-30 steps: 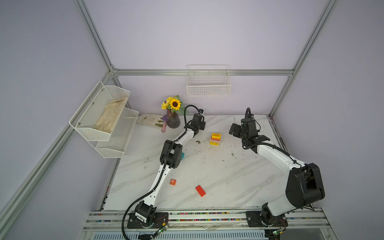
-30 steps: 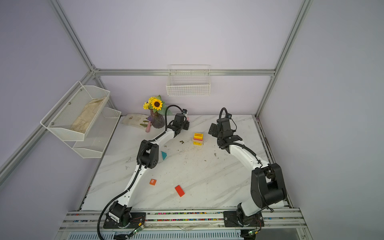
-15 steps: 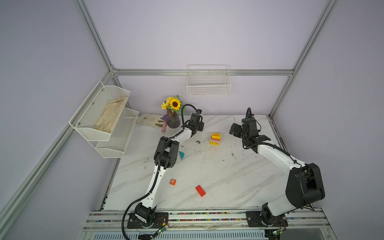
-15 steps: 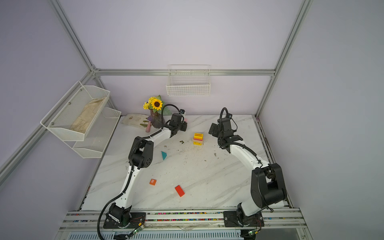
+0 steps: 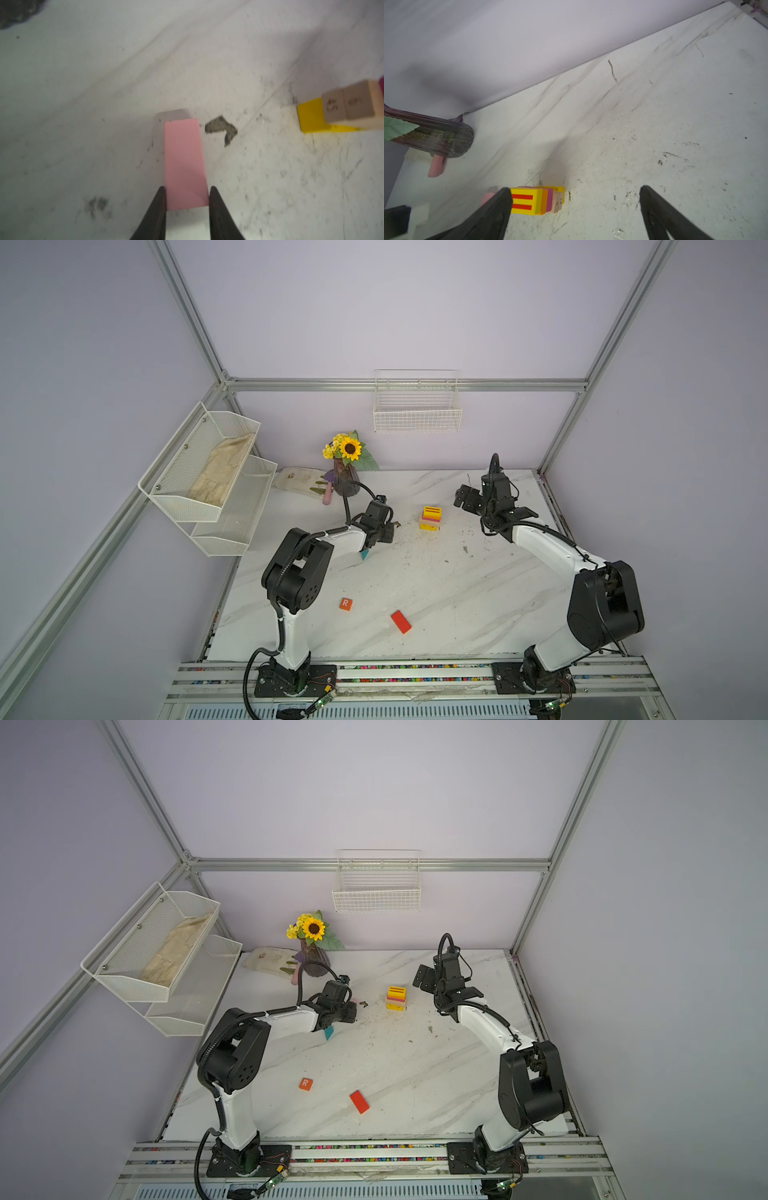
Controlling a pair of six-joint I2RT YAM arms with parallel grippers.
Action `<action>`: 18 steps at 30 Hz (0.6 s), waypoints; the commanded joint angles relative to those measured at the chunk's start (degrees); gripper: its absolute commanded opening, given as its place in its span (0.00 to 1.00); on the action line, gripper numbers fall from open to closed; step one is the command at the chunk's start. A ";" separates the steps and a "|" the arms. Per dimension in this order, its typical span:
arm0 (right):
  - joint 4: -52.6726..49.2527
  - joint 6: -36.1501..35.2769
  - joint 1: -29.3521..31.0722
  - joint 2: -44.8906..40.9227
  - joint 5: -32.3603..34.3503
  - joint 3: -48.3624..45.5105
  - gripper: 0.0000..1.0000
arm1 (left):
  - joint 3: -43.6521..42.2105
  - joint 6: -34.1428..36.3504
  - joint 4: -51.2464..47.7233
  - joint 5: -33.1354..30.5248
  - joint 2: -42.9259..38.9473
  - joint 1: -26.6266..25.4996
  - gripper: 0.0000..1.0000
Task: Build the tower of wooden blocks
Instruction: 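Carry the pink block with the left gripper and set it near the right gripper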
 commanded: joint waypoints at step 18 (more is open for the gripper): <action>-3.75 5.73 7.64 -17.78 2.70 -18.40 0.97 | -25.06 16.73 23.60 27.77 -15.90 -9.38 0.13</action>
